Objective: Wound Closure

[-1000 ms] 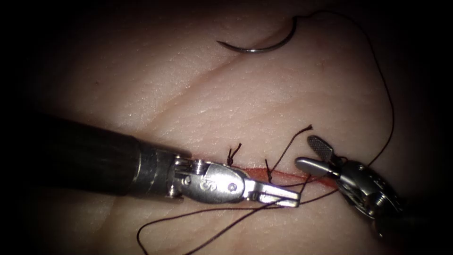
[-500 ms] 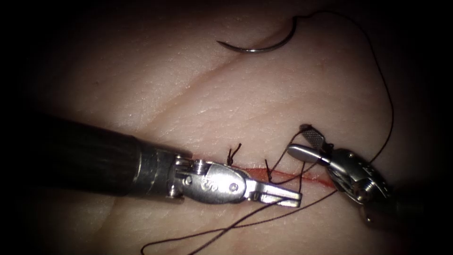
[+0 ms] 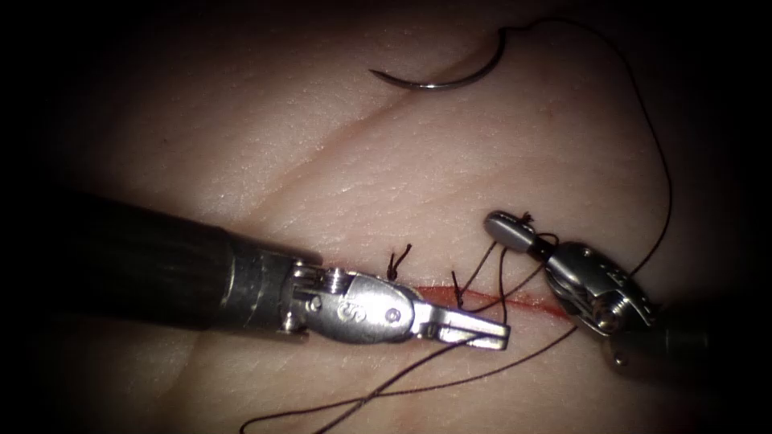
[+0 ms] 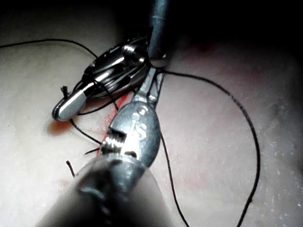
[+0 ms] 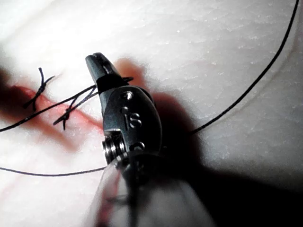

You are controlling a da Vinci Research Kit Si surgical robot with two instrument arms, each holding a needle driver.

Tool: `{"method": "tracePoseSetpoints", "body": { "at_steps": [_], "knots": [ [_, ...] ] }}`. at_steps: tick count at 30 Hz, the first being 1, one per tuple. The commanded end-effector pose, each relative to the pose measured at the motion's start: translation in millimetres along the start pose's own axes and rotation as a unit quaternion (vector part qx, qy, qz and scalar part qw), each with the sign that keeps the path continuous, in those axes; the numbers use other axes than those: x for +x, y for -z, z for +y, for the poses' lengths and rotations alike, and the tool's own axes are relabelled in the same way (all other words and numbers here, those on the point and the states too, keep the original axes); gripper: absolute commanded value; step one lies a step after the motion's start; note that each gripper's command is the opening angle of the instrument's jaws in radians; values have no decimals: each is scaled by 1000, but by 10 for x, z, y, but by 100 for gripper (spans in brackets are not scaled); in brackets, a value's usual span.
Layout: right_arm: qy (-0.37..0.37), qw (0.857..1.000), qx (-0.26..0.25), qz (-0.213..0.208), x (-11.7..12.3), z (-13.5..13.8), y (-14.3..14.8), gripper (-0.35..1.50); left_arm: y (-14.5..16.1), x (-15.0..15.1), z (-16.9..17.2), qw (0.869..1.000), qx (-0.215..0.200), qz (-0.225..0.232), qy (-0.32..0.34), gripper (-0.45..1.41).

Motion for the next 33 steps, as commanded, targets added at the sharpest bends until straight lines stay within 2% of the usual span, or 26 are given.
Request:
{"method": "tracePoseSetpoints", "body": {
  "at_steps": [1,8,17,25,33],
  "knots": [
    [15,1000,1,2,-7,-4,-2,-35,-4,-5,0,1000,1,-1,1,-45],
    [69,998,-4,15,4,-20,2,-35,13,1,-13,1000,11,-7,8,-45],
    [113,993,1,16,6,-38,14,-35,71,7,-82,998,48,-32,32,-45],
    [132,991,14,17,-2,-42,18,-35,101,-13,-125,994,76,-56,46,-45],
    [159,987,33,15,-13,-54,21,-35,125,-27,-172,992,96,-52,58,-45]
  ]
}}
